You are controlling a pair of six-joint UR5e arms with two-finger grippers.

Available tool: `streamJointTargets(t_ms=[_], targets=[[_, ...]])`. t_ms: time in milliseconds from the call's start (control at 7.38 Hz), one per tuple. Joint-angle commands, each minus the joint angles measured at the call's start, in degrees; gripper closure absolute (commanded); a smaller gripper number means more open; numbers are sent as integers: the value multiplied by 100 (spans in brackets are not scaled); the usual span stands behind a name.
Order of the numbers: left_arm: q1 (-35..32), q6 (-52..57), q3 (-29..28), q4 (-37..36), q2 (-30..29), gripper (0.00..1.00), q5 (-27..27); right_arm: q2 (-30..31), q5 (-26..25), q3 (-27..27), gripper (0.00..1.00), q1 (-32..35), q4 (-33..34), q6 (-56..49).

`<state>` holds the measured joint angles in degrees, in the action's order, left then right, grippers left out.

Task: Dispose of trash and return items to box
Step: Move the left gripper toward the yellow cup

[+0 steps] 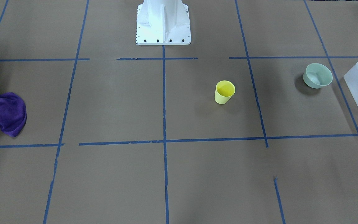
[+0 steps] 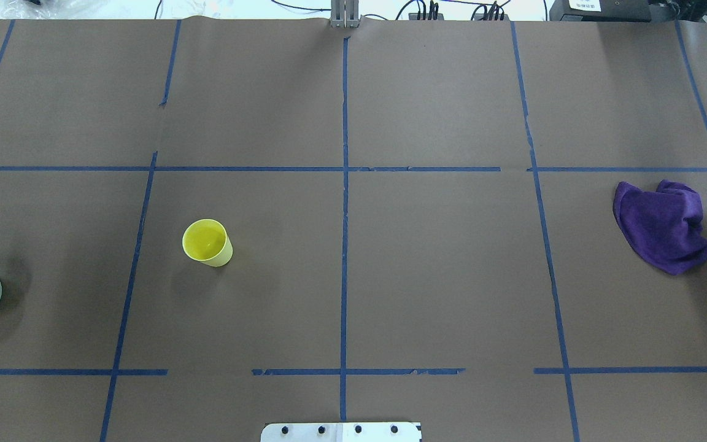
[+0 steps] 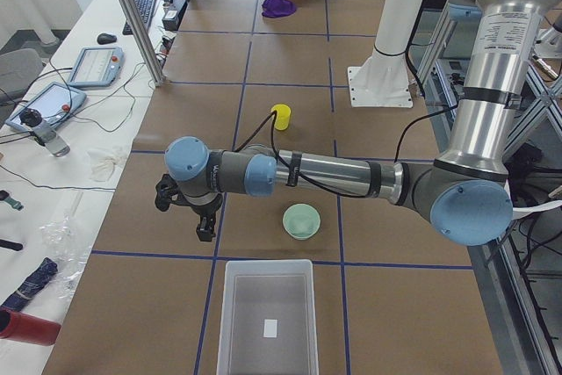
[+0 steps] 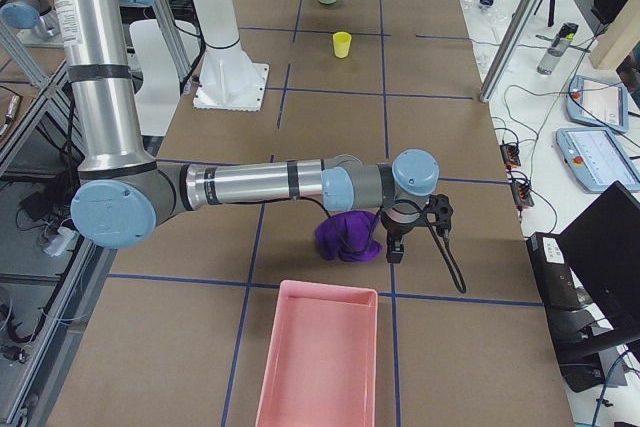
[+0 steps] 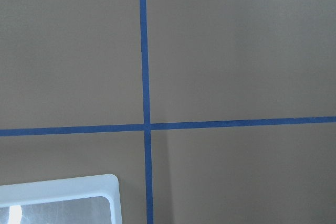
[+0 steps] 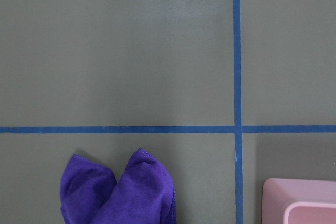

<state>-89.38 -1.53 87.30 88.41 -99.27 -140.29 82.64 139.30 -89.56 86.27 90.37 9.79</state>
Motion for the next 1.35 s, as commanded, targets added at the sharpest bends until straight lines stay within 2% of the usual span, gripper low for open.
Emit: streamJointTargets(t_ms=[0, 406, 542, 677, 813, 1084, 1219], targets=[[17, 447, 128, 445, 196, 0, 28, 58, 97, -244, 0, 13, 147, -12], [227, 461, 444, 545, 400, 0, 19, 59, -87, -229, 0, -31, 130, 31], [446, 487, 532, 624, 374, 0, 2, 42, -88, -220, 0, -40, 104, 40], [1031, 69, 977, 912, 374, 0, -24, 42, -70, -211, 0, -40, 86, 66], [1803, -1127, 1556, 1089, 348, 0, -7, 59, -44, -237, 0, -49, 51, 75], [3140, -3771, 2357, 1904, 347, 0, 107, 129, -17, -229, 0, -49, -28, 84], [4034, -5255, 2701, 1942, 260, 0, 821, 138, -9, -238, 0, -49, -133, 84]])
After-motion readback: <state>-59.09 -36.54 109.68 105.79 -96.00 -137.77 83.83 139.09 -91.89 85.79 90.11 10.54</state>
